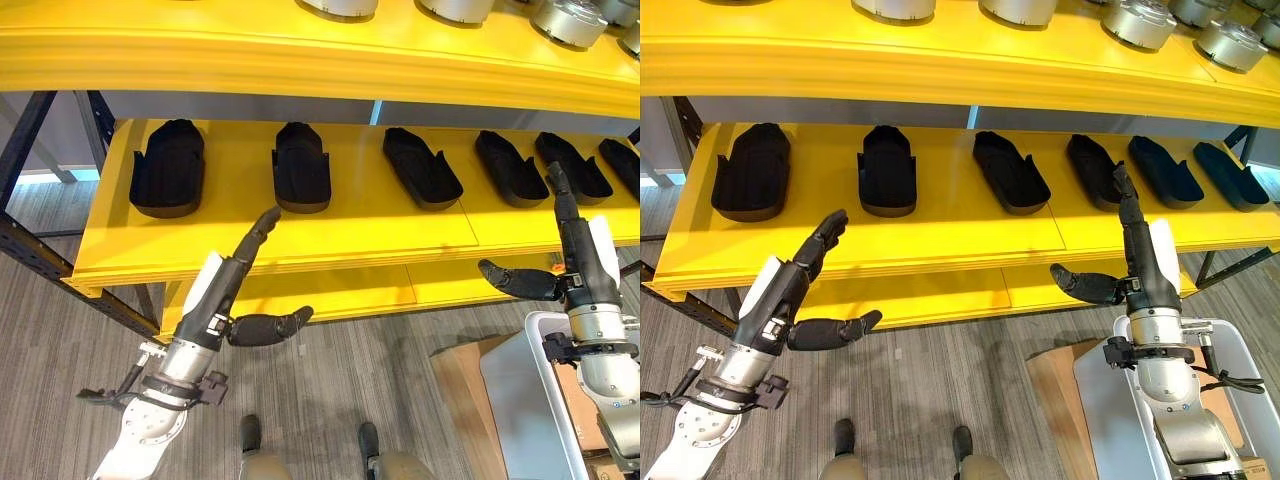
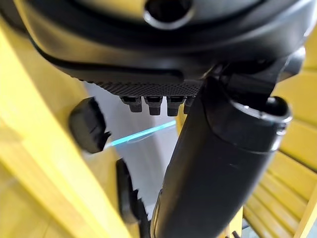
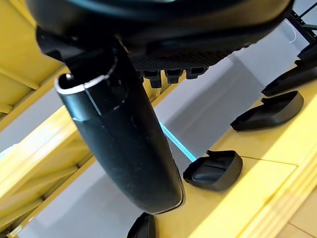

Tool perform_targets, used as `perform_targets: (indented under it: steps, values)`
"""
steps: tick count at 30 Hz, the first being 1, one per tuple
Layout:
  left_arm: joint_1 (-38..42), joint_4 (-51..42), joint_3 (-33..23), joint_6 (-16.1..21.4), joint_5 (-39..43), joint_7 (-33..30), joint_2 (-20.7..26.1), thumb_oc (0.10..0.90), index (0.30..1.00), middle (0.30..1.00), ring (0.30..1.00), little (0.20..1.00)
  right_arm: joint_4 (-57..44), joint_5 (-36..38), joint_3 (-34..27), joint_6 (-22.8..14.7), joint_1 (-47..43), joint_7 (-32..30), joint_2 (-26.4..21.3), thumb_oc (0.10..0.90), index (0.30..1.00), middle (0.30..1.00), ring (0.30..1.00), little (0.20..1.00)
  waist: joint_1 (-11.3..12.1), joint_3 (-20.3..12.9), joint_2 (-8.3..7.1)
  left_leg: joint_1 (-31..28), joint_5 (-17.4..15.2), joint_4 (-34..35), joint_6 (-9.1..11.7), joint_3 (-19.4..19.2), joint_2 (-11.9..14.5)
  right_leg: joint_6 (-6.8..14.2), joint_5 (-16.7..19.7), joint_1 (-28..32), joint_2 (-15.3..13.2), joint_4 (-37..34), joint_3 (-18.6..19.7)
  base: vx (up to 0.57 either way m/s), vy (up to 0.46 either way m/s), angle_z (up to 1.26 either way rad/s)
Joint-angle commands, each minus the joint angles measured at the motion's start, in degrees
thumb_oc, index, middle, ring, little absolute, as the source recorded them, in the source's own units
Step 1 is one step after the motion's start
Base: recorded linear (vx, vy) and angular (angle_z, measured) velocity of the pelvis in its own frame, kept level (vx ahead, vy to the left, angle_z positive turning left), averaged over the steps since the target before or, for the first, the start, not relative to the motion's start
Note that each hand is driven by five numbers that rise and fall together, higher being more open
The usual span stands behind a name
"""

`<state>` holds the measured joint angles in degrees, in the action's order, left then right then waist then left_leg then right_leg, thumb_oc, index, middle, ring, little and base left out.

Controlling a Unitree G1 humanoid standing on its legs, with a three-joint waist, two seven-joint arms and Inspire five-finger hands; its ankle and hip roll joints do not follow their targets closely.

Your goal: Move parts from the plastic box to the shelf.

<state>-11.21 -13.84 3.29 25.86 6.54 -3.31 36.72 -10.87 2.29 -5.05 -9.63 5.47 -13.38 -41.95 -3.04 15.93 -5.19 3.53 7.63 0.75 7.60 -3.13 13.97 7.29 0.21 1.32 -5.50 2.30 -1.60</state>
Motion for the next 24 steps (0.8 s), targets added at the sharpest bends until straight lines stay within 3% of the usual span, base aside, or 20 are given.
perform_targets:
  steps: [1, 3, 4, 6, 8, 9, 10, 13, 14, 16, 18, 23, 24]
  values:
    - [2.74, -5.08, -2.02, 3.02, 2.07, -5.28, -1.63, 0.9, 1.0, 1.0, 1.0, 1.0, -3.72, -0.04, -2.71, -4.7, -7.5, 0.72, -4.59, 0.9, 1.0, 1.0, 1.0, 1.0, 1.56, -3.06, 0.64, -3.16, -7.86, -6.85, -0.97, 0.77, 5.12, -2.08, -7.53, -6.32, -3.02, 15.6, -1.65, 0.04, -0.349, 0.11]
    - [2.58, -4.86, -2.68, 3.34, 2.41, -3.42, -1.9, 0.9, 1.0, 1.0, 1.0, 1.0, -4.13, 1.32, -3.74, -3.85, -5.59, 1.15, -4.24, 0.9, 1.0, 1.0, 1.0, 1.0, 1.22, -3.03, 0.64, -2.04, -4.99, -8.04, 0.16, -1.5, 7.09, -3.25, -7.88, -5.87, -2.43, 15.37, -3.39, 0.0, -0.393, 0.25]
    - [3.59, -4.4, -2.74, 3.63, 4.78, 0.54, -2.54, 0.9, 1.0, 1.0, 1.0, 1.0, -4.49, 1.03, -5.32, -3.37, -3.27, 0.21, -3.59, 0.9, 1.0, 1.0, 1.0, 1.0, 0.41, -3.18, 0.86, 0.75, -0.18, -10.67, 1.57, -5.4, 9.48, -4.22, -7.46, -4.74, -1.82, 13.33, -6.55, -0.04, -0.37, 0.61]
    - [4.46, -3.93, -2.67, 3.93, 5.08, 2.21, -3.07, 0.9, 1.0, 1.0, 1.0, 1.0, -4.65, 0.78, -5.81, -3.84, -2.41, 0.53, -2.65, 0.9, 1.0, 1.0, 1.0, 1.0, -0.27, -3.6, 1.22, 2.25, -0.95, -12.12, 1.1, -5.43, 7.86, -4.44, -6.46, -4.02, -1.36, 10.72, -7.88, -0.03, -0.258, 1.04]
    - [3.94, -4.0, -2.88, 4.89, 2.97, 0.73, -3.13, 0.9, 1.0, 1.0, 1.0, 1.0, -3.74, 1.44, -4.07, -6.12, -3.89, 1.07, -1.81, 0.9, 1.0, 1.0, 1.0, 1.0, 0.43, -3.46, 1.81, 1.22, -7.67, -10.42, -2.03, -2.74, -1.75, -3.44, -4.17, -3.68, -0.73, 7.5, -5.6, 0.06, -0.089, 0.82]
    - [4.01, -4.46, -3.17, 4.74, 2.21, 0.53, -3.4, 0.9, 1.0, 1.0, 1.0, 1.0, -3.89, 1.48, -3.03, -6.68, -4.64, 0.64, -0.99, 0.9, 1.0, 1.0, 1.0, 1.0, 0.91, -3.45, 2.13, 1.28, -8.56, -8.93, -3.53, -2.28, -5.93, -3.2, -2.76, -3.7, -0.02, 5.93, -5.02, 0.09, -0.066, 0.06]
    - [4.19, -4.8, -3.46, 4.54, 1.65, 0.69, -3.65, 0.9, 1.0, 1.0, 1.0, 1.0, -4.32, 1.04, -2.58, -6.78, -4.72, 0.26, -0.23, 0.9, 1.0, 1.0, 1.0, 1.0, 1.0, -3.44, 2.18, 1.24, -8.57, -7.84, -4.24, -2.82, -7.58, -3.08, -2.32, -3.3, 0.3, 4.97, -5.03, 0.07, -0.057, -0.19]
    - [5.45, -5.29, -3.75, 3.89, 0.01, 1.99, -4.39, 0.9, 1.0, 1.0, 1.0, 1.0, -6.38, -1.08, -1.7, -7.74, -2.99, -1.08, 3.22, 0.9, 1.0, 1.0, 1.0, 1.0, 0.68, -4.15, 2.66, 2.32, -6.23, -2.71, -5.28, -5.93, -10.91, -3.09, -1.7, -2.35, 1.82, 2.51, -6.15, 0.11, -0.019, -0.12]
    - [6.15, -5.06, -3.2, 3.95, -0.6, 1.05, -4.7, 0.9, 1.0, 1.0, 1.0, 1.0, -6.81, -2.07, -0.44, -8.44, -2.88, -1.77, 4.36, 0.9, 1.0, 1.0, 1.0, 1.0, 1.37, -4.3, 2.78, 4.47, -4.2, -0.91, -4.99, -4.4, -12.24, -3.51, -1.64, -1.51, 2.74, 1.26, -5.64, 0.17, 0.029, -0.03]
    - [6.78, -4.91, -2.71, 4.06, -1.55, -1.02, -4.54, 0.9, 1.0, 1.0, 1.0, 1.0, -5.82, -2.99, 1.59, -8.66, -5.4, -1.48, 4.9, 0.9, 1.0, 1.0, 1.0, 1.0, 2.51, -4.43, 2.78, 5.48, -3.65, -0.13, -5.78, -0.05, -13.78, -4.17, -2.19, -1.03, 3.7, 0.72, -3.72, 0.13, 0.063, -0.17]
    - [6.9, -4.59, -3.09, 4.23, -1.88, -1.91, -4.38, 0.9, 1.0, 1.0, 1.0, 1.0, -5.4, -2.68, 2.96, -9.05, -7.36, -0.32, 5.07, 0.9, 1.0, 1.0, 1.0, 1.0, 3.31, -4.56, 2.68, 5.55, -4.15, -0.42, -6.44, 1.26, -14.44, -4.43, -2.81, -1.13, 4.13, 1.22, -3.02, 0.15, 0.114, -0.4]
    - [6.78, -4.81, -3.66, 4.32, -1.24, -1.22, -4.12, 0.9, 1.0, 1.0, 1.0, 1.0, -6.04, -0.9, 3.0, -8.81, -7.56, 1.0, 5.08, 0.9, 1.0, 1.0, 1.0, 1.0, 3.78, -4.84, 2.12, 4.9, -5.65, -1.46, -7.27, 0.33, -14.63, -4.43, -3.8, -1.13, 3.93, 2.63, -3.56, 0.13, 0.09, -0.21]
    - [7.43, -4.22, -3.41, 5.22, 0.81, 2.26, -3.77, 0.9, 1.0, 1.0, 1.0, 1.0, -6.07, -1.44, 3.32, -7.82, -7.78, 1.44, 5.6, 0.9, 1.0, 1.0, 1.0, 1.0, 3.86, -5.11, 1.15, 2.76, -8.09, -2.6, -9.35, -1.69, -14.74, -4.13, -6.38, -2.02, 4.13, 9.82, -4.96, 0.32, 0.283, -0.04]
